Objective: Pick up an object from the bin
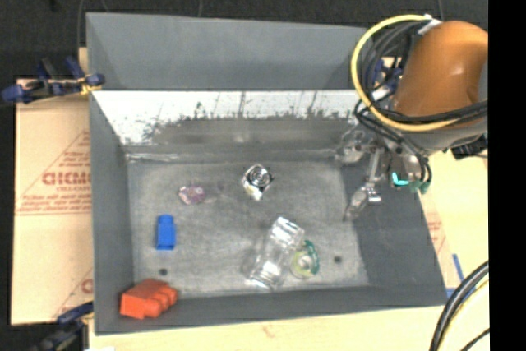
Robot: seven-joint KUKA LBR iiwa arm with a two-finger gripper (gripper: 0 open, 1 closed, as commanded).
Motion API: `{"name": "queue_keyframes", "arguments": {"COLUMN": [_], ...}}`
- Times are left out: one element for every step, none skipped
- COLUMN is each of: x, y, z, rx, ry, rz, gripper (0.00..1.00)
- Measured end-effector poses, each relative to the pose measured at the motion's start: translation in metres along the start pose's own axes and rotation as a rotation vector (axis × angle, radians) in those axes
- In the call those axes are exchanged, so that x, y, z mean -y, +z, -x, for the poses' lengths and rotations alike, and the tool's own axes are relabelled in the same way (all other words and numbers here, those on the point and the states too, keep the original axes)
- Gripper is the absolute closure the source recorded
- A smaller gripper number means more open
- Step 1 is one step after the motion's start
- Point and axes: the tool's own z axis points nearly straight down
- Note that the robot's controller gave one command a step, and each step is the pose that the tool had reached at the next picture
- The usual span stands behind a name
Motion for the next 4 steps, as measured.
{"name": "queue_keyframes", "arguments": {"x": [-0.03, -0.051, -0.051, -0.036], "y": [0.129, 0.145, 0.143, 0.075], "z": [-0.07, -0.064, -0.065, -0.054], "rx": [-0.003, 0.019, 0.014, 0.014], "ry": [-0.122, -0.1, -0.104, -0.108], "rz": [0.001, -0.004, -0.004, -0.003], "gripper": [0.0, 0.0, 1.0, 1.0]}}
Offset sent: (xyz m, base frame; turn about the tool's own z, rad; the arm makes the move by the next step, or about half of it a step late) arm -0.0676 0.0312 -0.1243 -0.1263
